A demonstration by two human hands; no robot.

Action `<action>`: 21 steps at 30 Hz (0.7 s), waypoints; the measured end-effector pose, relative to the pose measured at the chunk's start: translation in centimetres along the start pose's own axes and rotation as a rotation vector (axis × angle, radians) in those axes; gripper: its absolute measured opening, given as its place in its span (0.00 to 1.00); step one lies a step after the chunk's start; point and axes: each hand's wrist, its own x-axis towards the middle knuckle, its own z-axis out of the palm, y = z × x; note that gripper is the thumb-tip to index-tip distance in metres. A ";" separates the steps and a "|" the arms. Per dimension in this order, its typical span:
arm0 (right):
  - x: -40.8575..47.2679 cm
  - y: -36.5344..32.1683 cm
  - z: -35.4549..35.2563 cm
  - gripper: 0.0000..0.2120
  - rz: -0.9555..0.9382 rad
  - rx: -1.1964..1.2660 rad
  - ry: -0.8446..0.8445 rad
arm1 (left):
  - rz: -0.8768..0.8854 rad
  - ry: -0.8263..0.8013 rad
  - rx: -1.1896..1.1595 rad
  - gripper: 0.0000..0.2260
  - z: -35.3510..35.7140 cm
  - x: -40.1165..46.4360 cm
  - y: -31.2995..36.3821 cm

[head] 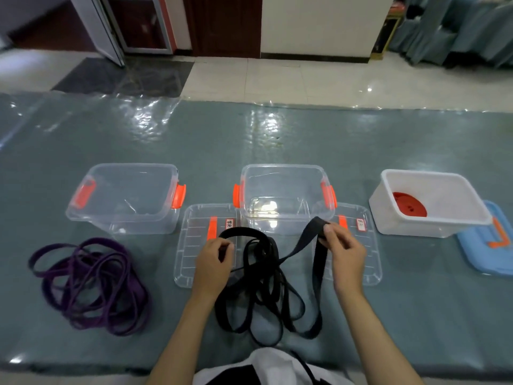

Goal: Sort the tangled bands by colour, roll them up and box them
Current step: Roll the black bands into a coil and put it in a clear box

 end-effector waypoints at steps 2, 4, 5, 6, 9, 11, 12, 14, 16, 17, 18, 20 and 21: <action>0.2 -2.0 0.1 0.11 -0.001 0.109 0.039 | 0.019 -0.055 0.045 0.06 0.1 0.1 0.0; 0.3 -3.7 0.2 0.17 -0.015 0.159 0.044 | 0.011 -0.173 0.162 0.09 -0.1 0.4 0.1; 0.3 -4.5 0.2 0.18 -0.017 0.177 0.019 | -0.012 -0.259 0.259 0.10 -0.2 0.5 0.3; 0.3 -5.3 0.4 0.18 -0.018 0.192 -0.019 | -0.034 -0.345 0.384 0.11 -0.3 0.6 0.8; -0.5 -7.6 1.0 0.12 -0.047 0.215 -0.164 | 0.004 -0.456 0.551 0.15 -0.9 0.9 3.9; -1.3 -9.2 1.6 0.08 -0.086 0.205 -0.230 | 0.060 -0.464 0.250 0.18 -1.3 1.1 7.2; -1.7 -10.0 1.9 0.07 -0.112 0.196 -0.250 | 0.076 -0.491 0.063 0.21 -1.6 1.0 9.1; -2.4 -11.8 2.4 0.05 -0.165 0.171 -0.273 | 0.120 -0.591 -0.236 0.26 -2.1 0.6 12.9; -2.8 -14.0 2.8 0.04 -0.228 0.137 -0.280 | 0.204 -0.616 -0.410 0.24 -2.1 0.5 15.7; -2.8 -15.2 2.9 0.03 -0.264 0.120 -0.281 | 0.228 -0.589 -0.475 0.22 -2.1 0.6 17.0; -2.8 -16.4 3.1 0.02 -0.300 0.102 -0.277 | 0.229 -0.541 -0.535 0.20 -2.1 0.8 18.2; -2.6 -18.8 3.2 0.02 -0.386 0.060 -0.265 | 0.235 -0.434 -0.627 0.16 -2.3 1.1 20.2; -2.6 -19.9 3.1 0.03 -0.435 0.031 -0.267 | 0.247 -0.391 -0.661 0.15 -2.5 1.3 21.0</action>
